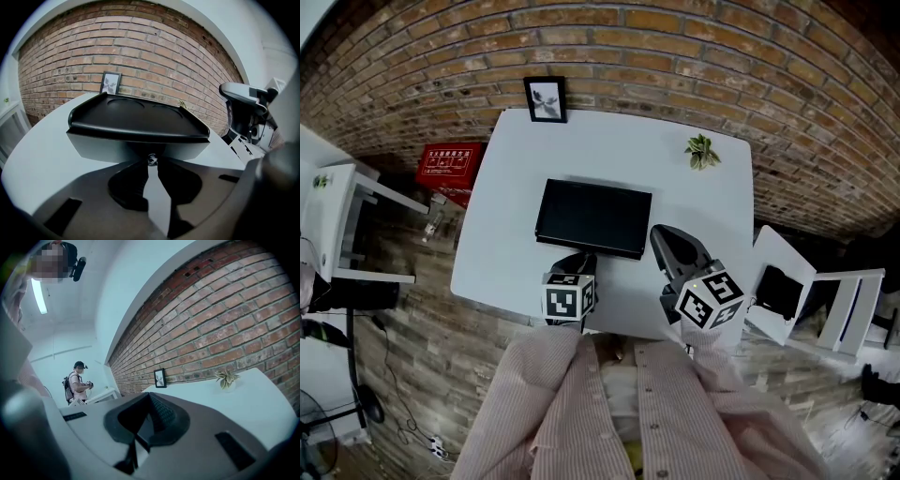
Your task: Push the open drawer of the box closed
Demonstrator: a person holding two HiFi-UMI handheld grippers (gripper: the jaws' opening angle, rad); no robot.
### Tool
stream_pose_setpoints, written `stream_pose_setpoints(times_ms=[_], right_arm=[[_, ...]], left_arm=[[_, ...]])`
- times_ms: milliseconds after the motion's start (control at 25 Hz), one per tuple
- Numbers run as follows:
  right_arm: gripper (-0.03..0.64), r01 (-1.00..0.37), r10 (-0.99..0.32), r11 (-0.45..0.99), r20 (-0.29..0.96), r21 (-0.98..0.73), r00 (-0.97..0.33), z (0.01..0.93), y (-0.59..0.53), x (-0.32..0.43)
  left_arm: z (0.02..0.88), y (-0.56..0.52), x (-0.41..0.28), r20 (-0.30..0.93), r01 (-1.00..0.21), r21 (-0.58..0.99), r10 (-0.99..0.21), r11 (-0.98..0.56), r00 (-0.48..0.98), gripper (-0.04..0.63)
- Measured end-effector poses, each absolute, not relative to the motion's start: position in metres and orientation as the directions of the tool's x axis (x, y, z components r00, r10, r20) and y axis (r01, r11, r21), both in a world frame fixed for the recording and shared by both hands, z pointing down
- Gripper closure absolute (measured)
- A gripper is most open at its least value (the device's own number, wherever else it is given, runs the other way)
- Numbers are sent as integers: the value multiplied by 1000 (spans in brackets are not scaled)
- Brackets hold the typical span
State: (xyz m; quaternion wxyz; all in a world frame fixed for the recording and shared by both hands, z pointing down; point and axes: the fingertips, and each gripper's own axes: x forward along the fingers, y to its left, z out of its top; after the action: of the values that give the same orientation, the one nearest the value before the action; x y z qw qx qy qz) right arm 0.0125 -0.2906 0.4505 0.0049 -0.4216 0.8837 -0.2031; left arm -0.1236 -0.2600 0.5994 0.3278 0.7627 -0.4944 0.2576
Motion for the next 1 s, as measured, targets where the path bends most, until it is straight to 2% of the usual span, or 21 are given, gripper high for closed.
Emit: stream_pose_setpoints(times_ms=[1000], right_arm=[[614,-758,-764,541,165,-364,-624,451,-295,24]], left_arm=[[599,-271,-121,699,-930,244,-616,-274,364,531]])
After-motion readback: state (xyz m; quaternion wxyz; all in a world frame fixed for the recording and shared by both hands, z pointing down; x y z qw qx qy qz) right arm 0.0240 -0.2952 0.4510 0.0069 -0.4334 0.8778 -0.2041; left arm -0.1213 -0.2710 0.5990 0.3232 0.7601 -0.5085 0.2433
